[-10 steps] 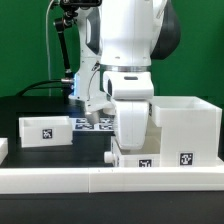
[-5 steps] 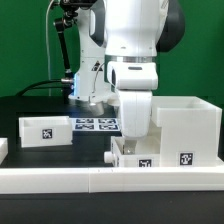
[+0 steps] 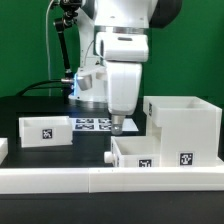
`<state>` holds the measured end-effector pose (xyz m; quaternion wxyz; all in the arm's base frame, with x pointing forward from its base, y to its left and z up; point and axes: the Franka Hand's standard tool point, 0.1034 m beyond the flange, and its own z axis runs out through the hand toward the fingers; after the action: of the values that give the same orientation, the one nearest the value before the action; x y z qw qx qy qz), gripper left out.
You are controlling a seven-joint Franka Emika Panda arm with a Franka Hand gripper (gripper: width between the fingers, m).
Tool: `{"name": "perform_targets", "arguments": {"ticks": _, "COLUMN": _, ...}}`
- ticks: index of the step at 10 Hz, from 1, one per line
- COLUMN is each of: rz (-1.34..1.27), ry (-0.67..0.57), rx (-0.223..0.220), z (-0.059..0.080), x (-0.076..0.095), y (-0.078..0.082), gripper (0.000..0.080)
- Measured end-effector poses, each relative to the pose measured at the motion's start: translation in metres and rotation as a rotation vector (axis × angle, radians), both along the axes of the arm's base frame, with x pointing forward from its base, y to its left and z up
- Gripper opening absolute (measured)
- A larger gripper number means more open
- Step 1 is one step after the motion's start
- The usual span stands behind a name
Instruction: Assemble drawer
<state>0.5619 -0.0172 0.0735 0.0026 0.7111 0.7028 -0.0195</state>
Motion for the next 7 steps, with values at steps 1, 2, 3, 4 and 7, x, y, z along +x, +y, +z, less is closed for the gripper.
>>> {"name": "perform_targets", "arguments": {"ticks": 1, "rz": 0.000, "ry": -0.015, "rx": 0.001, "z": 0.006, "x": 0.006, "y": -0.009, "gripper": 0.0649}}
{"name": "perform_targets", "arguments": {"ticks": 2, "rz": -0.007, "ry": -0.011, "rx": 0.002, "z": 0.003, "x": 0.004, "y": -0.011, "gripper": 0.0649}}
{"name": "perform_targets", "arguments": {"ticks": 3, "rz": -0.006, "ry": -0.010, "rx": 0.002, "z": 0.003, "x": 0.004, "y": -0.010, "gripper": 0.0649}}
{"name": "perform_targets", "arguments": {"ticks": 4, "rz": -0.004, "ry": -0.008, "rx": 0.005, "z": 0.001, "x": 0.003, "y": -0.011, "gripper": 0.0649}}
{"name": "perform_targets", "arguments": {"ticks": 7, "rz": 0.039, "ry": 0.001, "rx": 0.114, "z": -0.023, "x": 0.016, "y": -0.030, "gripper": 0.0649}}
